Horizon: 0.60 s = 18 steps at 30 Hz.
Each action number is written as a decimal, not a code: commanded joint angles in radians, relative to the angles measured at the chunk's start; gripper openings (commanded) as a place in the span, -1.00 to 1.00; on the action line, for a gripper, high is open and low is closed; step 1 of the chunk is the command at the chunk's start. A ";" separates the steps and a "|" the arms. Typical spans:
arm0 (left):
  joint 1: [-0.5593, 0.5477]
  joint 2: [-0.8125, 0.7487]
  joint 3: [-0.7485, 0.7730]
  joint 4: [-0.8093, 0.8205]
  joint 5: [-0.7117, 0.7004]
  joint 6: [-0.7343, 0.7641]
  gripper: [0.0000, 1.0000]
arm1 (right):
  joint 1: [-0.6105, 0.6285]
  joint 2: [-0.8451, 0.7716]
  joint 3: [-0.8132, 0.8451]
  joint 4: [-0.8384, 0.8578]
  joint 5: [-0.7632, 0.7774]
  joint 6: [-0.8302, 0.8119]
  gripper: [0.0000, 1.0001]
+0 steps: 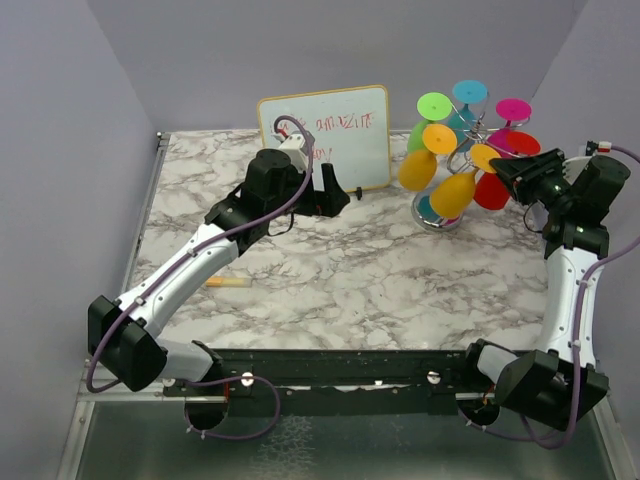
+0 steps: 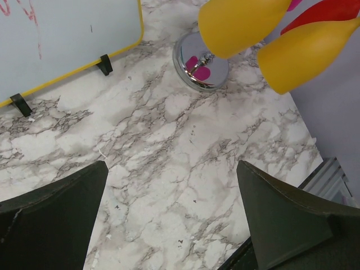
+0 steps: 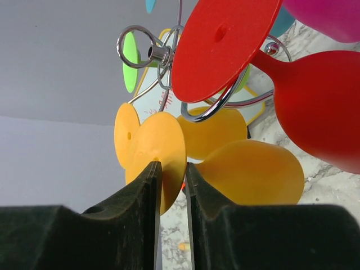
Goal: Take the wine glass off the wine glass rack
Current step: Pick up the wine glass from the wine rack.
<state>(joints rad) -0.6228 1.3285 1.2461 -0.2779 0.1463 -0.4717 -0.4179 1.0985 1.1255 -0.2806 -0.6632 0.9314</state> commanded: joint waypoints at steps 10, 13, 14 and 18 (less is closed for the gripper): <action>0.003 0.037 0.027 0.012 0.053 -0.013 0.98 | -0.025 -0.023 -0.031 0.039 -0.117 0.072 -0.63; 0.003 0.040 0.030 0.013 0.063 -0.013 0.97 | -0.025 -0.027 -0.031 0.046 -0.121 0.079 -0.72; 0.003 0.039 0.030 0.013 0.064 -0.012 0.97 | -0.024 -0.028 -0.028 0.046 -0.122 0.078 -0.72; 0.003 0.037 0.030 0.013 0.064 -0.011 0.97 | -0.024 -0.031 -0.023 0.047 -0.130 0.085 -0.72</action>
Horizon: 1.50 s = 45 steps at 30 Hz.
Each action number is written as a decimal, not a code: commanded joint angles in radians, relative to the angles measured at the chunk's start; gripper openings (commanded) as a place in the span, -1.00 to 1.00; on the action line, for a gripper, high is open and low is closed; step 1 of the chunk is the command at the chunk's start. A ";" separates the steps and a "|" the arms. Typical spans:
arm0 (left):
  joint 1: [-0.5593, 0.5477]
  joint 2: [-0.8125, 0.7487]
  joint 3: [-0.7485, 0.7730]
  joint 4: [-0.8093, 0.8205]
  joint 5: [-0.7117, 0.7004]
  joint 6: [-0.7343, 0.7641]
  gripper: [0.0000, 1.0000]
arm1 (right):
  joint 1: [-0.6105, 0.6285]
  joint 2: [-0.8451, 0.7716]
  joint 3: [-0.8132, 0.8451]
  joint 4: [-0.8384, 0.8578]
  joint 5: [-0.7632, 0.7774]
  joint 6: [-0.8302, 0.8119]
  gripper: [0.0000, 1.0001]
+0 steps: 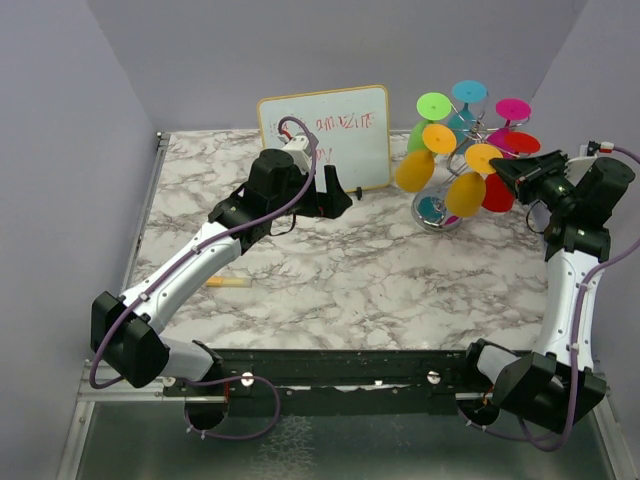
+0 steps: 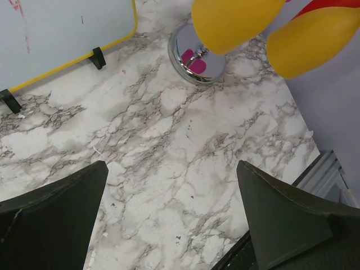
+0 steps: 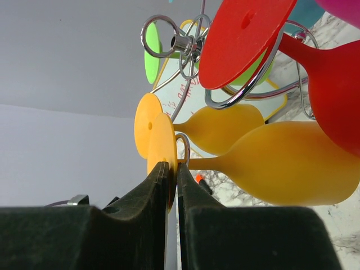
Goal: Take the wine glass off the wine glass rack
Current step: Pick up the wine glass from the wine rack.
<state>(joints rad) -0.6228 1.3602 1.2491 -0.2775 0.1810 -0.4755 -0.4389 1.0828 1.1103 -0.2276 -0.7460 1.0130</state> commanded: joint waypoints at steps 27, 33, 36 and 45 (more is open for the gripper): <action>0.003 -0.026 0.016 0.037 0.076 -0.032 0.97 | -0.003 -0.038 0.134 -0.213 0.039 -0.101 -0.66; 0.003 -0.017 0.014 0.036 0.082 -0.033 0.97 | -0.003 -0.037 0.115 -0.182 0.020 -0.073 -0.98; 0.003 -0.019 0.016 0.035 0.082 -0.034 0.97 | -0.003 -0.035 0.107 -0.165 0.005 -0.055 -0.99; 0.004 -0.021 0.016 0.034 0.078 -0.034 0.97 | -0.004 -0.031 0.074 -0.135 -0.035 0.013 -0.99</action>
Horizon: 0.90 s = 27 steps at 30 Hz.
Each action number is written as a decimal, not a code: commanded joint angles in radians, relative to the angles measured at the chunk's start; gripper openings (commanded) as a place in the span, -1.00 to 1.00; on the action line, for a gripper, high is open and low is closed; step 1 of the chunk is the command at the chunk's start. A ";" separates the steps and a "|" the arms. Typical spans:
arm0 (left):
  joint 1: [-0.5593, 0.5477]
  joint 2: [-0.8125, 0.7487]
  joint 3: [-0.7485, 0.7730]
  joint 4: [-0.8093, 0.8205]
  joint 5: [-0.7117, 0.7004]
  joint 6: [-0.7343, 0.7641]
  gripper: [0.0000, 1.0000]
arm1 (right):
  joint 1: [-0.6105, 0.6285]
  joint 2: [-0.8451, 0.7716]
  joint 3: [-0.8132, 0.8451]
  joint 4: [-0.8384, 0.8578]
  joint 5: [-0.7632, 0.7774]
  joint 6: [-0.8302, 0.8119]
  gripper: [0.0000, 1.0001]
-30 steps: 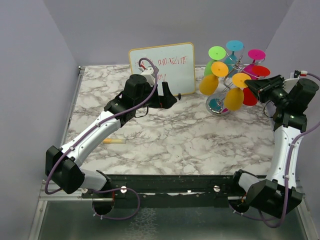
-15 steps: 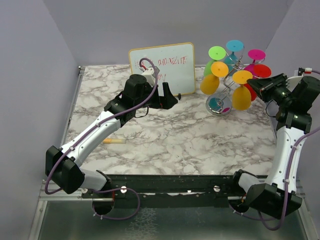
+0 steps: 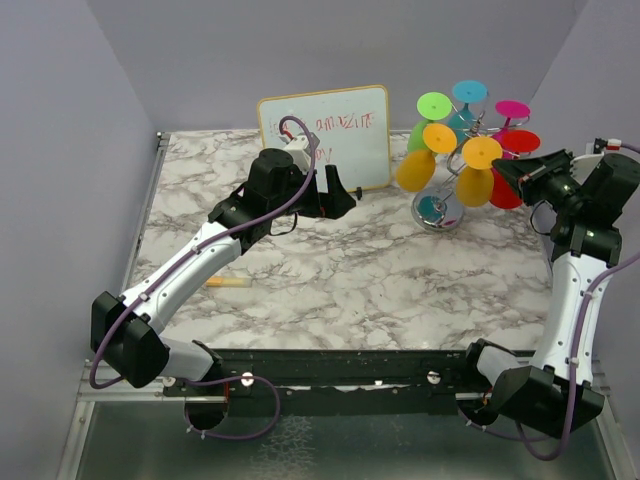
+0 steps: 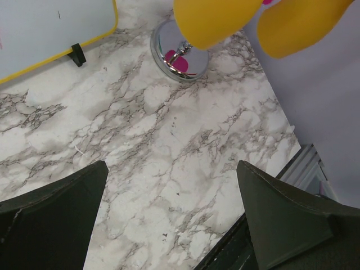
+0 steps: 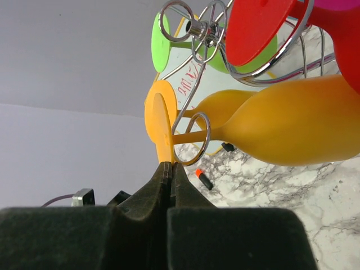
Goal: Take the wine glass off the wine glass rack
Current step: Pick up the wine glass from the wine rack.
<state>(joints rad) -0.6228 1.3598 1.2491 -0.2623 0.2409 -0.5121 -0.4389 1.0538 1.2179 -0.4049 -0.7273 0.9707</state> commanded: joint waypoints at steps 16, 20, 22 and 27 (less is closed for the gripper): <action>0.003 -0.023 0.017 0.011 0.020 -0.003 0.97 | -0.002 0.023 -0.048 0.081 -0.142 0.184 -0.99; 0.003 -0.029 0.014 0.009 0.015 -0.004 0.98 | 0.000 0.031 -0.017 0.070 -0.154 0.197 -0.99; 0.003 -0.029 0.010 0.009 0.012 -0.006 0.97 | 0.000 0.030 -0.006 0.051 -0.143 0.194 -0.98; 0.003 -0.029 0.004 0.011 0.015 -0.009 0.97 | 0.000 0.028 -0.063 0.135 -0.186 0.272 -0.99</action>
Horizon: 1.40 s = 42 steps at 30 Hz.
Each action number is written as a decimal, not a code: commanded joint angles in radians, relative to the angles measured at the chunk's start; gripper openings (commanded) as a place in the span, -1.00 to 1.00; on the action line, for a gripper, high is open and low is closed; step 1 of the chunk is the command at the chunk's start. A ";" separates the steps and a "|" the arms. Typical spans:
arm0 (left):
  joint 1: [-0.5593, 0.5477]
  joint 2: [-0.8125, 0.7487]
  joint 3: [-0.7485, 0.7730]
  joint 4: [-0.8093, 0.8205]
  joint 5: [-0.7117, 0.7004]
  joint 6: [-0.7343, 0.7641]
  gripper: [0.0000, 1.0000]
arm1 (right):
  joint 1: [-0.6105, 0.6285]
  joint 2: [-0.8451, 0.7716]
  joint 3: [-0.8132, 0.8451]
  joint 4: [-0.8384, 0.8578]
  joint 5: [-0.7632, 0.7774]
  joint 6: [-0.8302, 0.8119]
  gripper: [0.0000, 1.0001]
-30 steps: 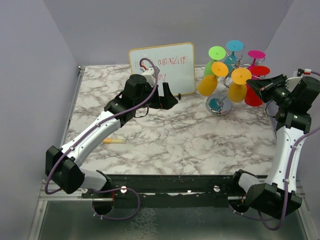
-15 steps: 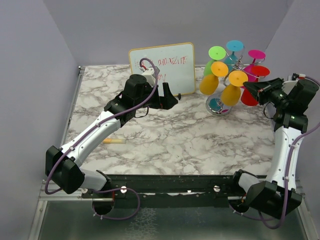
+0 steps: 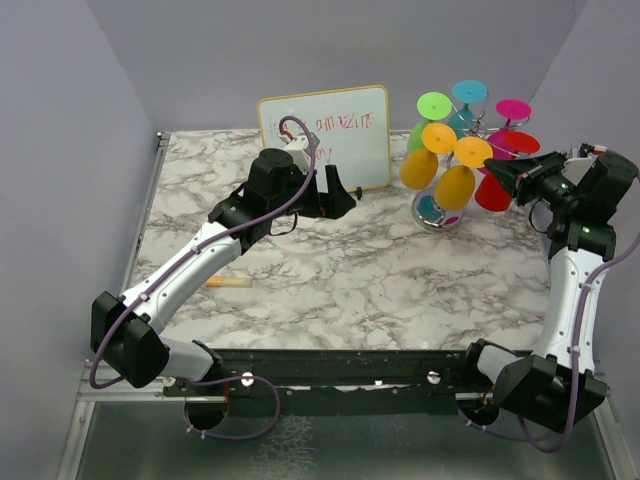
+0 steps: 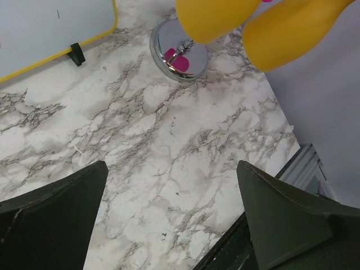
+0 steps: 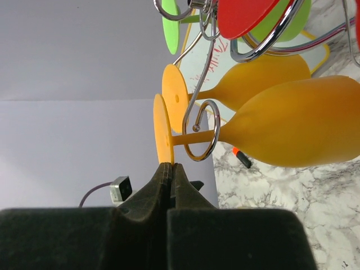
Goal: Take the wine glass off the wine glass rack
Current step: Pick up the wine glass from the wine rack.
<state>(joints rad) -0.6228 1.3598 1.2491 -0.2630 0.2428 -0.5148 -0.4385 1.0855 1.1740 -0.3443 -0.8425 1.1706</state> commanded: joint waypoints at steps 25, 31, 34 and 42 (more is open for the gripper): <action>0.004 -0.058 -0.004 0.009 0.010 -0.012 0.97 | 0.000 -0.027 -0.085 0.120 0.163 0.259 -0.99; 0.003 -0.064 -0.009 0.009 0.004 -0.013 0.97 | 0.000 -0.030 -0.069 0.077 0.200 0.258 -0.99; 0.003 -0.065 -0.007 0.008 0.004 -0.013 0.97 | 0.000 -0.035 -0.054 0.064 0.223 0.253 -0.99; 0.003 -0.060 -0.008 0.009 0.018 -0.017 0.97 | -0.001 -0.051 -0.018 -0.027 0.292 0.233 -0.99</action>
<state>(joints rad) -0.6228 1.3201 1.2488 -0.2634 0.2428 -0.5236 -0.4377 1.0630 1.1103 -0.3092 -0.6113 1.4208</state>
